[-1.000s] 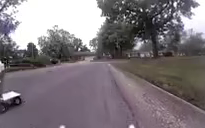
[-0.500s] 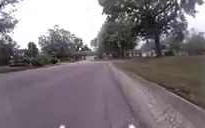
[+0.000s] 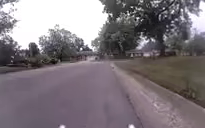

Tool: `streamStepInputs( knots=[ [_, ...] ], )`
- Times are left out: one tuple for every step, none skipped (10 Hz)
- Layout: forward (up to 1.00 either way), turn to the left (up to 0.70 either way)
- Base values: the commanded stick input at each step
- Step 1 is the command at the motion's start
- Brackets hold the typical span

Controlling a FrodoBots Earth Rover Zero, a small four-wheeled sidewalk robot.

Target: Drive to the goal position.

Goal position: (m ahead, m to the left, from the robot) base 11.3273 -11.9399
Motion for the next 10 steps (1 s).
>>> streamStepInputs(
  knots=[
    [1.00, 0.00],
    [1.00, 0.00],
    [1.00, 0.00],
    [1.00, 0.00],
    [1.00, 0.00],
    [1.00, 0.00],
    [1.00, 0.00],
    [1.00, 0.00],
    [1.00, 0.00],
    [1.00, 0.00]
  ],
)
